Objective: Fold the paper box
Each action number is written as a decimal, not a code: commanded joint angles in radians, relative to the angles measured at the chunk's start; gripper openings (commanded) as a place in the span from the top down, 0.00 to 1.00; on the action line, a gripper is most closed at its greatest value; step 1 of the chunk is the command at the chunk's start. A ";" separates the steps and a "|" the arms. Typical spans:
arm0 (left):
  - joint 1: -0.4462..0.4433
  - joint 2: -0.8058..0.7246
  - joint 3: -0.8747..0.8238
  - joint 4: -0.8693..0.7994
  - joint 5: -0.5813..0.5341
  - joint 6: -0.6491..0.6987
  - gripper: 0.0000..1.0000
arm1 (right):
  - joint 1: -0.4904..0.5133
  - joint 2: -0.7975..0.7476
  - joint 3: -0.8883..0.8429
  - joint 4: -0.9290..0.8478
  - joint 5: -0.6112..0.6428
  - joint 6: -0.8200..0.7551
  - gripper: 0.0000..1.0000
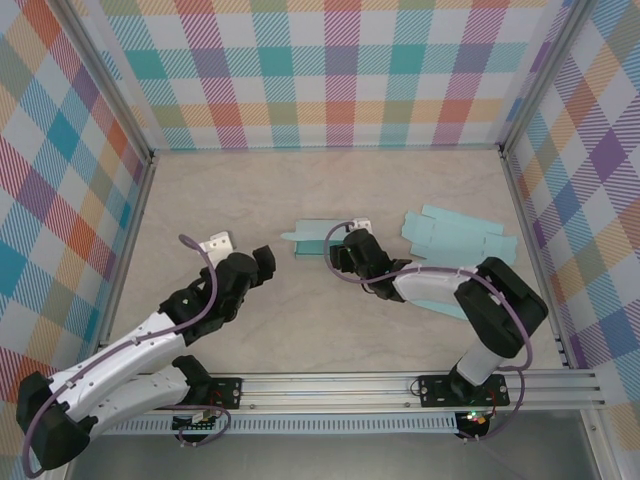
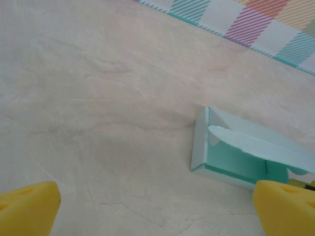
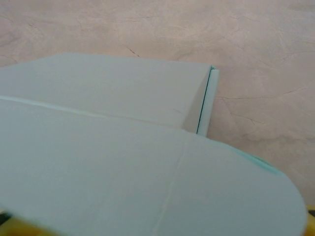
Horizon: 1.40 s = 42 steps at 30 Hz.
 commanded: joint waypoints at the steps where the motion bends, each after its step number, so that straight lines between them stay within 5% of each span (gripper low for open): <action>1: 0.017 0.062 0.068 0.033 0.027 0.119 0.00 | 0.012 -0.085 -0.020 -0.098 -0.034 0.002 0.31; 8: 0.085 0.282 0.244 0.089 0.163 0.252 0.00 | 0.015 -0.290 -0.031 -0.249 -0.089 0.013 0.00; 14: 0.158 0.486 0.367 0.162 0.269 0.287 0.00 | -0.012 -0.335 0.117 -0.457 -0.081 0.005 0.00; 25: 0.248 0.799 0.548 0.177 0.391 0.286 0.04 | -0.179 0.004 0.466 -0.667 -0.257 -0.012 0.00; 32: 0.255 0.910 0.567 0.179 0.418 0.286 0.07 | -0.223 0.137 0.510 -0.653 -0.377 -0.010 0.00; 42: 0.258 0.941 0.457 0.233 0.441 0.232 0.24 | -0.247 0.195 0.450 -0.612 -0.438 0.017 0.00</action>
